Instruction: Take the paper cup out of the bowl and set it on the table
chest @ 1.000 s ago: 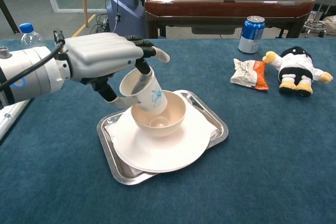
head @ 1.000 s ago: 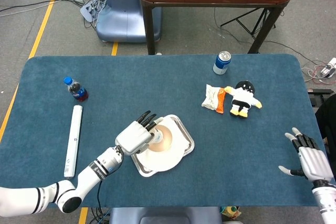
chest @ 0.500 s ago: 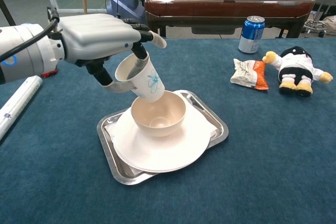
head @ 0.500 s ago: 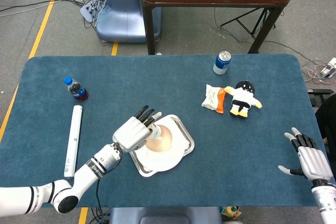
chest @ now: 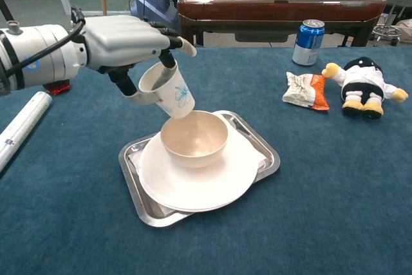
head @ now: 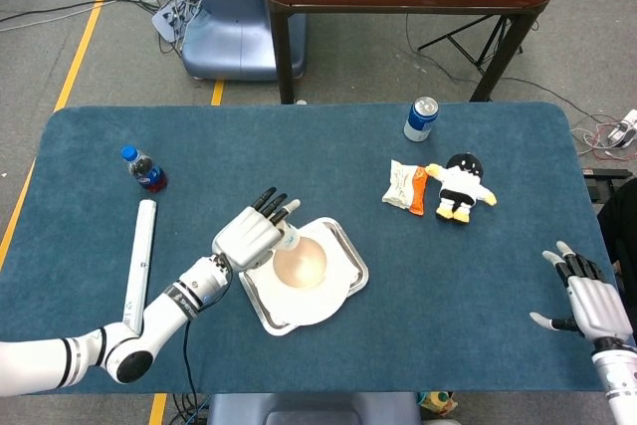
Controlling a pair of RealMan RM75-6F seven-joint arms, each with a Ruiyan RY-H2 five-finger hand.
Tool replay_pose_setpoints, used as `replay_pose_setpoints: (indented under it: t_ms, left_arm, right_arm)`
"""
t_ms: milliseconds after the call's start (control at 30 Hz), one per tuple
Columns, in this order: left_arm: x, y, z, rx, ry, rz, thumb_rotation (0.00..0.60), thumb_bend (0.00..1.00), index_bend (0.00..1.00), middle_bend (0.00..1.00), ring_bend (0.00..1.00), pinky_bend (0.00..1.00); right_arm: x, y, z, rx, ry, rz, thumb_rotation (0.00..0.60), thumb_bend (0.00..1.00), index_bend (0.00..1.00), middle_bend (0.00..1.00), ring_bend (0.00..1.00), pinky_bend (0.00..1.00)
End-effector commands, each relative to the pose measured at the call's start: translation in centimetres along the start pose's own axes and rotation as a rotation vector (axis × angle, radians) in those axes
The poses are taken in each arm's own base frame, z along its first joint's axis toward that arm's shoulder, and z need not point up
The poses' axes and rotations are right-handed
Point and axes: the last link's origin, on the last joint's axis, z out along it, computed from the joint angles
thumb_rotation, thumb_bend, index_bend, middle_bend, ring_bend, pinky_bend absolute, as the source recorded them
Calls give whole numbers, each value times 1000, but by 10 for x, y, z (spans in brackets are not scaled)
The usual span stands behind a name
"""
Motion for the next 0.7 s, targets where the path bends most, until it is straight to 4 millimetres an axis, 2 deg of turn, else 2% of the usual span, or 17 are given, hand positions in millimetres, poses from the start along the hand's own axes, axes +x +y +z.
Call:
replay_pose_setpoints:
  t_ms: [33,367,700]
  left_arm:
    - [-1,-9,9,8,-7,-2,600,319,612,98,0,0]
    - [-11,-39,23,41,-23,6,600,319,611,100,0,0]
    - [-26,-59,17,55,-22,30,600,319,601,100,0,0]
  right_arm:
    - [-1,1,3,-9,-8,-2,600,204,0,0,0,0]
    - [-5,1,10,-25,-35,-5,600,204,0,0,0,0]
    - [-6,-5,7,-13,-29,-10,600,204,0,0,0,0]
